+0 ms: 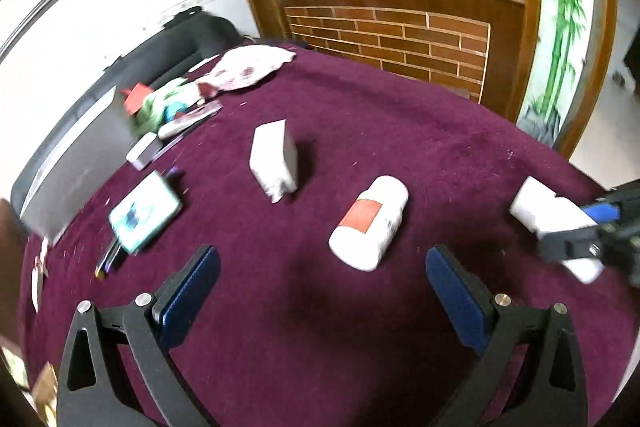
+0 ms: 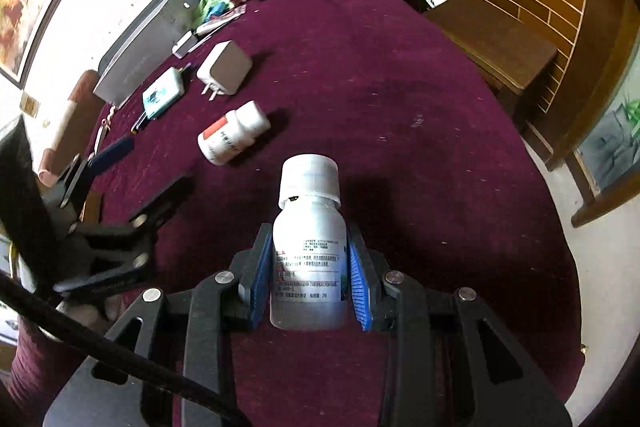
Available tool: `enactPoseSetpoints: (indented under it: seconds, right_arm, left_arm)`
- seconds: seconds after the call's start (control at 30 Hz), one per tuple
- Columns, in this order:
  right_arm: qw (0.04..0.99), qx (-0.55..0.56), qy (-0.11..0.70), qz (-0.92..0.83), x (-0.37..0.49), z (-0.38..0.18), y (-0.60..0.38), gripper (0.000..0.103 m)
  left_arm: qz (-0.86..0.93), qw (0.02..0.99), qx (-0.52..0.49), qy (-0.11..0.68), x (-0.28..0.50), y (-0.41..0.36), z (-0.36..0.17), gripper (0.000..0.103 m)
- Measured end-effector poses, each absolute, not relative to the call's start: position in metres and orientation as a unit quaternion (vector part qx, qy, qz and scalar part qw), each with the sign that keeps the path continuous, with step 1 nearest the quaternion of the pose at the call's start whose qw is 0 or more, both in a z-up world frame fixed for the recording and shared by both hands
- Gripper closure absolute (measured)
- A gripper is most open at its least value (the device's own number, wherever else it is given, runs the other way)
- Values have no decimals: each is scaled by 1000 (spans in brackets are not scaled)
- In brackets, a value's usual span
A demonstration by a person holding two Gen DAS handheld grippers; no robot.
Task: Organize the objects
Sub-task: 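Grasp the white pill bottle with the right gripper, then grasp the red-labelled white pill bottle with the left gripper while the right holds its bottle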
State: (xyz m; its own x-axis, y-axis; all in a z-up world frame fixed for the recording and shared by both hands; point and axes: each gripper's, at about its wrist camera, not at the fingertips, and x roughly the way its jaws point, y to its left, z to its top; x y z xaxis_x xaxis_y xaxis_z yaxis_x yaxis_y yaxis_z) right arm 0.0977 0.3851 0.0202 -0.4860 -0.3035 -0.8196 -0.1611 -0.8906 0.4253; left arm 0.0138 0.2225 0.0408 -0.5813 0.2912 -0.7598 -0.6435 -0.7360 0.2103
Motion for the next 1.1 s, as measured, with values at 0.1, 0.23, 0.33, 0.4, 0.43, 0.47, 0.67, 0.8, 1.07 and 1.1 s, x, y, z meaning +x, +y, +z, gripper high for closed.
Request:
enactPoseSetpoints:
  seconds: [0.1, 0.23, 0.33, 0.4, 0.43, 0.47, 0.67, 0.8, 1.07, 1.1]
  right_arm:
    - [45, 505, -240, -828, 101, 17, 393, 71]
    - [49, 507, -249, -824, 97, 13, 397, 71]
    - [53, 508, -254, -821, 93, 10, 396, 71]
    - [54, 509, -254, -821, 92, 9, 394, 71]
    - [54, 509, -253, -821, 93, 9, 394, 71]
    - [54, 510, -253, -821, 93, 9, 393, 71]
    - [57, 512, -248, -820, 95, 10, 383, 71]
    - [64, 513, -238, -822, 98, 15, 372, 71]
    - [87, 516, -214, -825, 103, 29, 337, 71]
    - [89, 517, -211, -825, 103, 31, 332, 71]
  left_arm:
    - [852, 270, -367, 259, 2, 240, 32, 3]
    - [844, 270, -377, 271, -8, 250, 19, 3]
    - [835, 282, -390, 266, -8, 251, 12, 14]
    - [825, 303, -409, 245, -8, 249, 10, 37]
    - [820, 316, -421, 226, -9, 246, 10, 57]
    - [811, 331, -437, 204, -10, 243, 12, 65]
    - [819, 314, -438, 197, 3, 232, 17, 74]
    - [830, 302, -437, 170, 13, 210, 25, 74]
    - [848, 274, -438, 115, 46, 150, 47, 74]
    - [851, 273, -435, 112, 52, 144, 50, 74]
